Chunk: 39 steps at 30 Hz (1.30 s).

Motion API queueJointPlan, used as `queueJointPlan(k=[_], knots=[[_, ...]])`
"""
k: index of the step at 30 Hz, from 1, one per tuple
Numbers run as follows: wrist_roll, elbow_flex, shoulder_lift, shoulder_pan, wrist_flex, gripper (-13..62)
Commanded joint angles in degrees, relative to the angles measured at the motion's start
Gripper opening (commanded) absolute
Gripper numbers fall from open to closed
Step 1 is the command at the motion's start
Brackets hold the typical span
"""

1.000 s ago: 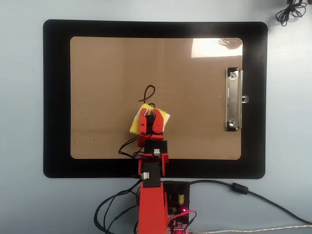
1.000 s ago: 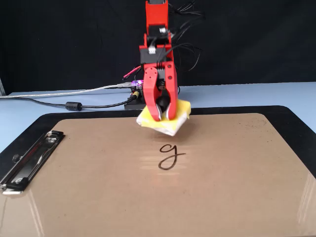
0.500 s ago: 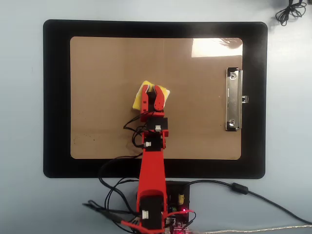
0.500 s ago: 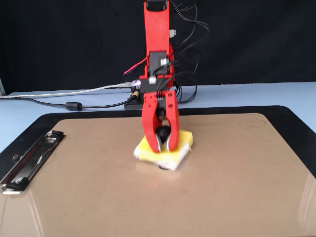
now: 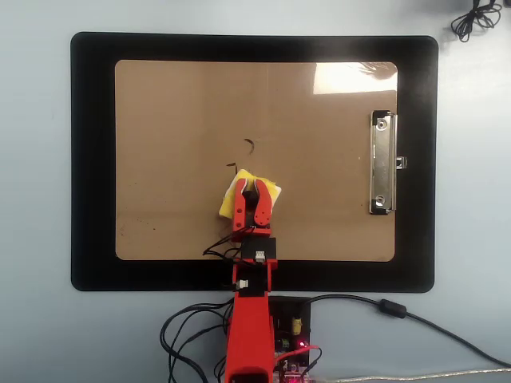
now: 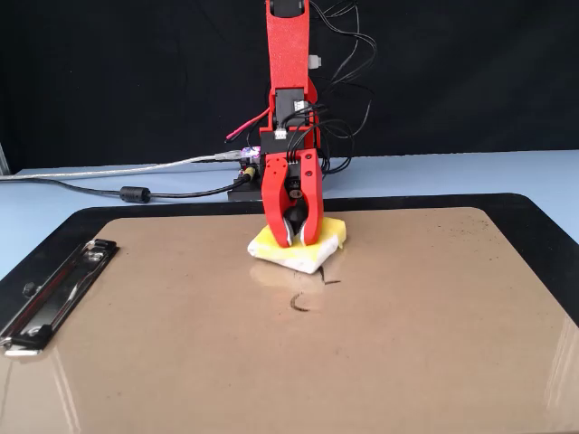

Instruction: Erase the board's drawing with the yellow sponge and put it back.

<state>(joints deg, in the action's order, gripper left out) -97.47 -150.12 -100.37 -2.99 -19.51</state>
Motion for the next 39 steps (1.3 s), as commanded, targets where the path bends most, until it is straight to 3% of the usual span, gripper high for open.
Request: queueJointPlan(k=[1, 5, 8, 11, 16, 19, 27, 30, 34, 39], knots=[[0.5, 5.4, 4.7, -0.8, -1.0, -8.0], [0.7, 25.0, 24.3, -0.2, -2.8, -8.0], [0.7, 34.7, 32.8, 0.7, -3.2, -8.0], [0.7, 28.8, 29.2, 0.7, -3.3, -8.0], [0.6, 5.5, 8.1, 0.8, -3.3, -8.0], [0.6, -0.6, 2.5, 1.8, -3.3, -8.0], [0.5, 25.9, 26.7, 5.5, -3.3, -8.0], [0.5, 30.0, 30.0, 5.4, -3.3, -8.0], [0.6, 17.8, 19.8, 3.6, -3.3, -8.0], [0.3, -4.5, -4.2, -3.0, -2.7, -8.0]])
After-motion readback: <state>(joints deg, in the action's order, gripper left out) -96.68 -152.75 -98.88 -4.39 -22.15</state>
